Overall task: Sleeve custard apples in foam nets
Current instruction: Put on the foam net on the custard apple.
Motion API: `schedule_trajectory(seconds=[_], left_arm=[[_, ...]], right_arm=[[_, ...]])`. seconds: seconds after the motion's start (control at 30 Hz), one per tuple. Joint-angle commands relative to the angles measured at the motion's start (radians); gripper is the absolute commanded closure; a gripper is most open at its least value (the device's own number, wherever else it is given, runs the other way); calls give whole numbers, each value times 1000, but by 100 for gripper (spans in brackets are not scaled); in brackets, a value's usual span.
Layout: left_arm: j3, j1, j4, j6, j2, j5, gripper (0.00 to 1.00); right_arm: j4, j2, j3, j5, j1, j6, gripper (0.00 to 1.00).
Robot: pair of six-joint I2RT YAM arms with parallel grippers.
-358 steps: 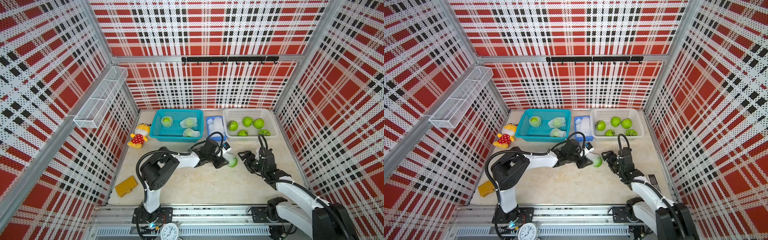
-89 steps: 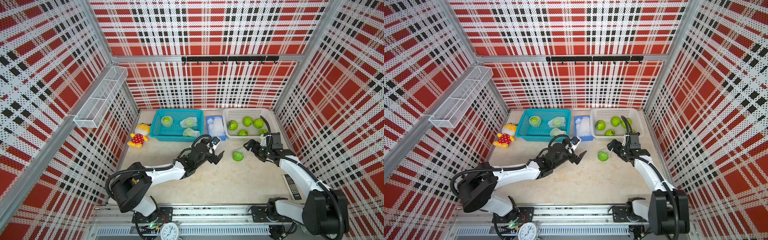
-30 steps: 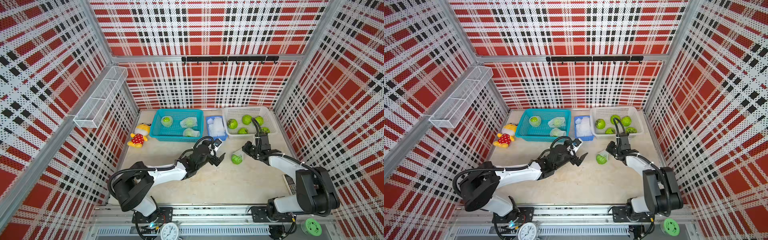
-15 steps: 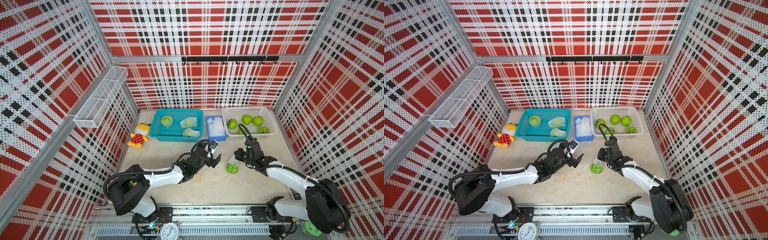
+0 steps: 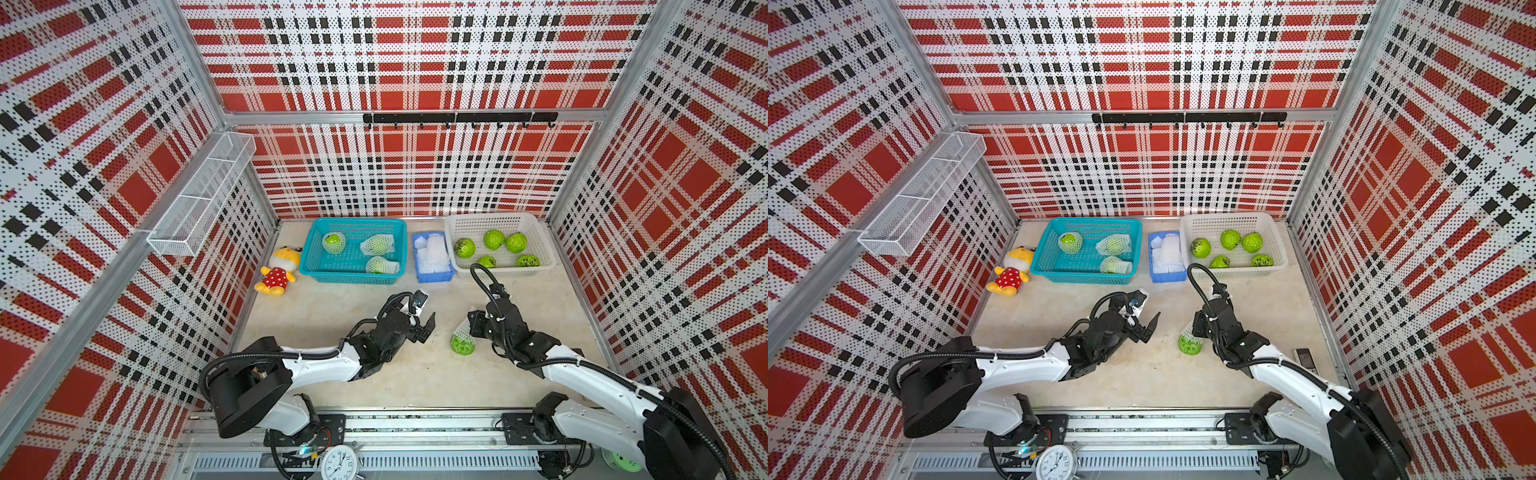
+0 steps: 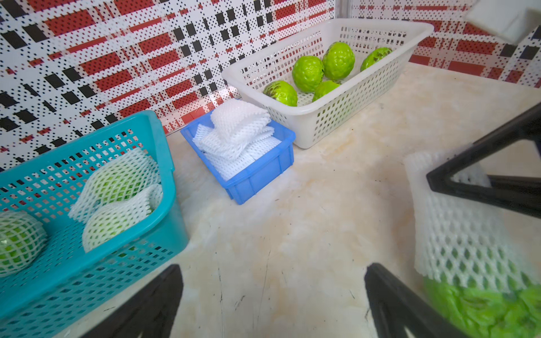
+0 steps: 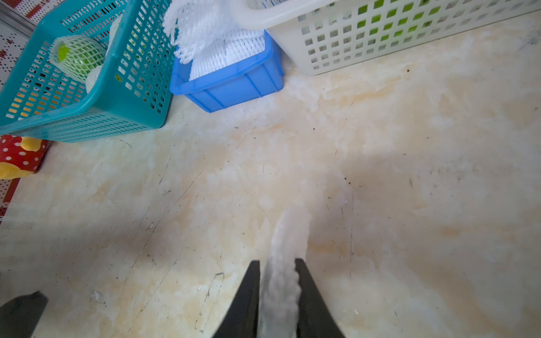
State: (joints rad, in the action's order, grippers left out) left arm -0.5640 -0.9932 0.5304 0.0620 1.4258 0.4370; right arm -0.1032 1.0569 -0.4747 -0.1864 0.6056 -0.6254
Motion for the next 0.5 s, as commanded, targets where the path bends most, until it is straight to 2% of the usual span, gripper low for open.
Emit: schedule_trajectory(seconds=[0.0,0.23,0.47], left_arm=[[15,-20,54,-47,-26,50,0],[40,-43,65,-53,-38,86,1],[54,-63,78,-51,-31,103,0]], right_arm=[[68,-11,3,-7,6,37,76],[85,-35,24,-15,56,48,75],[31,-77,40,-94,135,42,76]])
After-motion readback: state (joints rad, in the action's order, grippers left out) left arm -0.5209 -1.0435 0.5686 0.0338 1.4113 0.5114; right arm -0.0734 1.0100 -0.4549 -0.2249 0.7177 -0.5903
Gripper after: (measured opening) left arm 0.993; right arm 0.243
